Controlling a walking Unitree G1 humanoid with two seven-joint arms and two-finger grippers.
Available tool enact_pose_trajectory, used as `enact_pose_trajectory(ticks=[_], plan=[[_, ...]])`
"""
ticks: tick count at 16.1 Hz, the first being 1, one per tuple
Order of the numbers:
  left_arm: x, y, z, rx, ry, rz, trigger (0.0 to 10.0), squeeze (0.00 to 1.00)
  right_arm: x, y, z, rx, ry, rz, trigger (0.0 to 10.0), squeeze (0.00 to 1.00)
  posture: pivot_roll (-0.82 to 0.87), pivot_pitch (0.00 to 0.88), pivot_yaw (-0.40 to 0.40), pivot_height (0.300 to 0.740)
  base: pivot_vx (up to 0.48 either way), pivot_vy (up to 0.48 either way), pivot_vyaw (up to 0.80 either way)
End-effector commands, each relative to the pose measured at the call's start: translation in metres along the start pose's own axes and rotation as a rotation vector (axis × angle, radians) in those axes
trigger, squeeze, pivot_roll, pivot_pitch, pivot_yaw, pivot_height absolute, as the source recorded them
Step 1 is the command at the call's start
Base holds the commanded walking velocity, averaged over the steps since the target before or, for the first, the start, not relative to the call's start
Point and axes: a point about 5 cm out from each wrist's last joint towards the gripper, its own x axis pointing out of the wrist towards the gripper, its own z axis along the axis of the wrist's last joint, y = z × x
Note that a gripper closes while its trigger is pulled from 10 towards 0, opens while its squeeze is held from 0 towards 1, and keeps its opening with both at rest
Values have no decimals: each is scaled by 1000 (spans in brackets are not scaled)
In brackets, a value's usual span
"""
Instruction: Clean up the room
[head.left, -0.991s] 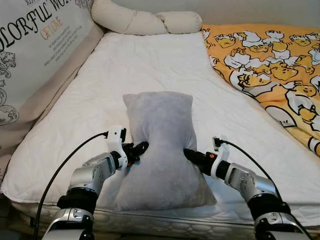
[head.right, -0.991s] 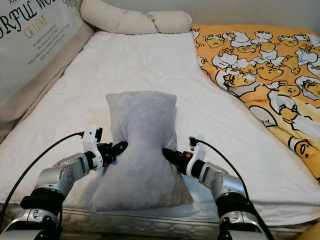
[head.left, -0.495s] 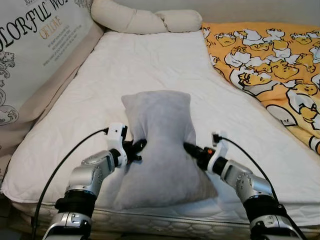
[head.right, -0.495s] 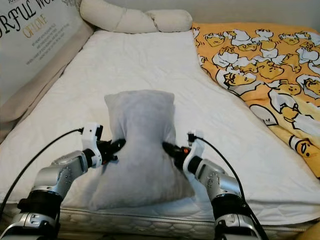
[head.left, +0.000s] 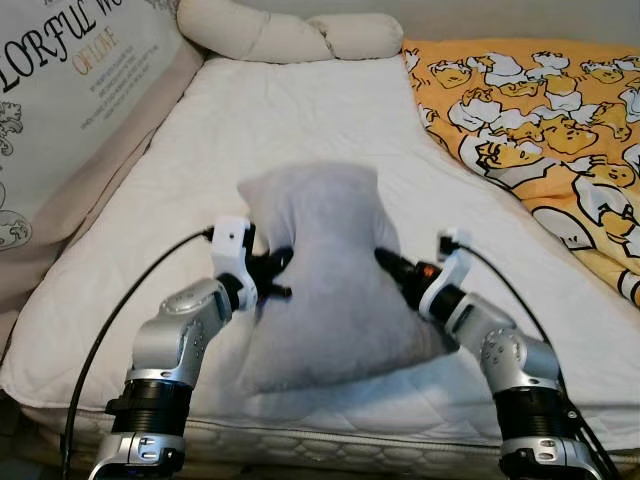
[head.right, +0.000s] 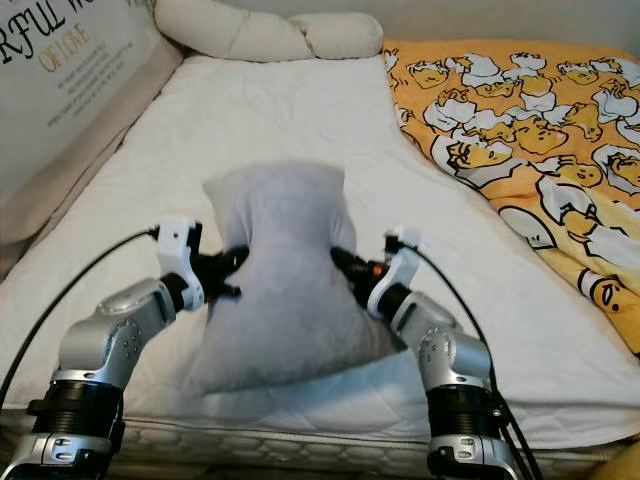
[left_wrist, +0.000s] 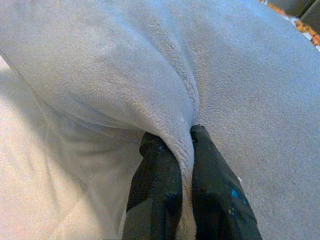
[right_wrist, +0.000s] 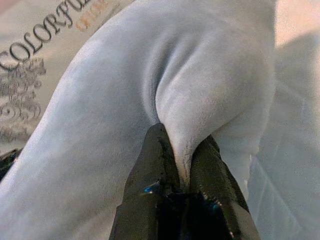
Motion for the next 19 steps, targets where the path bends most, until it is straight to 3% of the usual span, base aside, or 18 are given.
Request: enact_pose_trajectory(ticks=[1, 7, 8, 10, 11, 13, 15, 19], plan=[[2, -12, 15, 44, -47, -32, 0, 0, 5, 14, 13, -16, -50, 40, 0, 0, -23, 0, 20, 740, 0, 0, 0], [-8, -21, 29, 151, -111, 24, 0, 0, 0, 43, 19, -94, -40, 133, 0, 0, -20, 0, 20, 740, 0, 0, 0], [-9, -19, 30, 185, -128, 73, 627, 0, 0, 48, 19, -98, -51, 125, 10000, 0, -20, 0, 24, 740, 0, 0, 0], [-10, -22, 33, 199, -160, 100, 9451, 0, -2, 51, 18, -90, -52, 101, 10000, 0, -28, 0, 31, 740, 0, 0, 0], [-10, -24, 36, 214, -185, 104, 10000, 0, -4, 52, 15, -115, -42, 98, 10000, 0, -31, 0, 32, 740, 0, 0, 0], [-9, -25, 37, 215, -184, 124, 10000, 0, -5, 41, 18, -227, -105, -74, 10000, 0, -30, 0, 31, 740, 0, 0, 0], [-10, -28, 42, 290, -247, 145, 10000, 0, -8, 37, 20, -187, -165, -99, 10000, 0, -31, 0, 26, 740, 0, 0, 0], [-11, -26, 34, 315, -240, 150, 10000, 0, -14, 34, 19, -209, -217, -152, 10000, 0, -38, 0, 38, 740, 0, 0, 0]])
